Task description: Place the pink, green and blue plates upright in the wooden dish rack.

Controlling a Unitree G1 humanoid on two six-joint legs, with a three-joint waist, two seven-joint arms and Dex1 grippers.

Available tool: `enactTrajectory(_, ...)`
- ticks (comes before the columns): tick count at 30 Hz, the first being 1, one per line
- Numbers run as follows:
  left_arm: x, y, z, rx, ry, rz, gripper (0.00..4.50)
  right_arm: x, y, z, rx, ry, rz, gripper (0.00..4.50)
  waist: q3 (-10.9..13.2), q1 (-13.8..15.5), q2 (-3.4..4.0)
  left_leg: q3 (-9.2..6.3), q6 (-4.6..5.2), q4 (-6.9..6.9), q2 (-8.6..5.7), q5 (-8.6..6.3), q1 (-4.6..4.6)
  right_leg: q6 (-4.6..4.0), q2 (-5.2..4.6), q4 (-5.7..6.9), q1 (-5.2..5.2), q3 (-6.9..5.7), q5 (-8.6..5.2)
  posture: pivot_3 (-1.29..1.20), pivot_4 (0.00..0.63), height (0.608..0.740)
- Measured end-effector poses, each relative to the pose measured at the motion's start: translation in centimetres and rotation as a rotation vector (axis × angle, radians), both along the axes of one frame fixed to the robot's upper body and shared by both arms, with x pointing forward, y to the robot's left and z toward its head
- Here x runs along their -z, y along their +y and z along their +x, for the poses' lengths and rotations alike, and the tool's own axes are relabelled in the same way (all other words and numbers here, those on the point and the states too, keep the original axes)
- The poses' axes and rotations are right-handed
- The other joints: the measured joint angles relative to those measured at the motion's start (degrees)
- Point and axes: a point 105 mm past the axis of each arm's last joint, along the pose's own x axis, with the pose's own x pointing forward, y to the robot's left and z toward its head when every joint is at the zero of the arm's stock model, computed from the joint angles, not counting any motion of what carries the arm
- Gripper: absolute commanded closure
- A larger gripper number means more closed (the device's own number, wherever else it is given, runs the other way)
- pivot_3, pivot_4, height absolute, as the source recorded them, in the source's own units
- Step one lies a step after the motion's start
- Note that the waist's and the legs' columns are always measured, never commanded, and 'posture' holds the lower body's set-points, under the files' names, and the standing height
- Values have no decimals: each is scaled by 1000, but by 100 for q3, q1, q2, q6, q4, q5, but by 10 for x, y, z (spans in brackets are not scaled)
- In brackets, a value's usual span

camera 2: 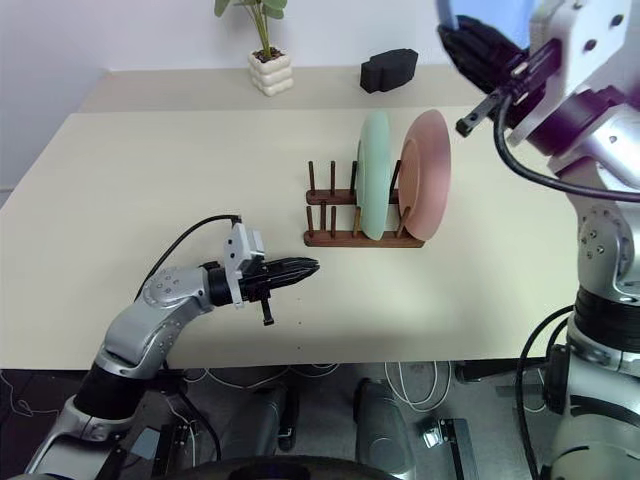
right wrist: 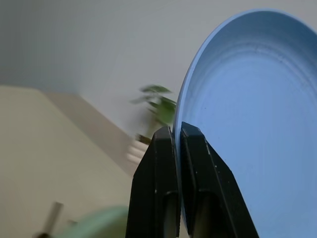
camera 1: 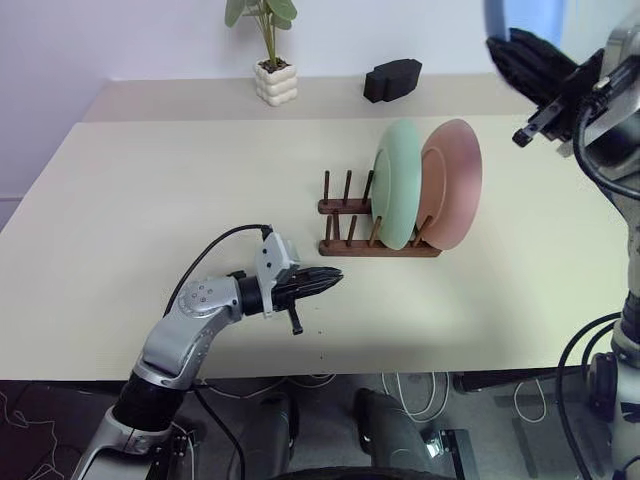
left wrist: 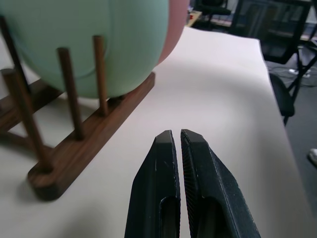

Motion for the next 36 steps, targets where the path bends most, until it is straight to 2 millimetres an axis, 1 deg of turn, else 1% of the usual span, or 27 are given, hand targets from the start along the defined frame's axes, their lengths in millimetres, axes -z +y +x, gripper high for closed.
enactTrajectory(3,1,7,3,-38,-1,7,4297,-11,27,-18,-163,-26,33,4483,1,3,1,-2,1,-1,4,0,1,0,5,8,-6,-4,0,0,150,738)
enactTrajectory(5,2,9,2,-46,0,9,4297,-20,40,-29,-263,-26,80,4483,0,13,1,-4,1,-1,5,0,1,-1,5,9,-5,-6,0,0,150,738)
enactTrajectory(7,3,10,2,-48,2,11,4297,-22,48,-37,-333,-7,107,4483,0,34,-1,-5,0,-1,3,0,-1,-1,3,6,-3,-6,0,0,150,738)
enactTrajectory(9,2,11,2,-52,0,14,4297,-21,57,-42,-442,67,209,4483,-3,19,-6,-7,0,0,4,0,1,-1,-1,6,-2,-2,1,0,150,738)
enactTrajectory(12,2,12,3,-62,-3,13,4297,-17,69,-42,-579,219,394,4483,-2,7,-6,-12,0,-1,5,0,2,-1,-2,11,-6,0,1,0,150,738)
enactTrajectory(17,-1,18,7,-93,-14,20,4297,10,68,-29,-601,473,610,4483,-3,11,-6,-10,1,-2,3,0,1,-1,-4,10,-6,1,1,0,150,738)
enactTrajectory(19,-1,19,8,-97,-16,20,4297,13,69,-27,-604,520,649,4483,-2,4,-4,-10,1,-2,4,0,1,-1,-2,11,-8,2,1,0,150,738)
enactTrajectory(21,-1,20,8,-104,-18,22,4297,17,72,-27,-612,559,668,4483,-2,1,-5,-9,1,-2,5,0,1,-2,0,10,-8,0,1,0,150,738)
enactTrajectory(26,-1,27,11,-137,-25,34,4297,42,79,-19,-577,682,698,4483,-2,-1,-4,-6,1,-3,5,0,1,-1,1,10,-8,1,1,0,150,738)
enactTrajectory(29,-3,32,12,-154,-31,38,4297,49,80,-16,-563,718,705,4483,-2,8,-5,-6,1,-3,4,0,1,-1,1,9,-8,0,0,0,150,738)
enactTrajectory(36,-3,33,12,-159,-34,37,4297,66,79,-9,-518,788,726,4483,-2,1,-5,-5,1,-3,5,0,0,-1,2,8,-8,0,0,0,150,738)
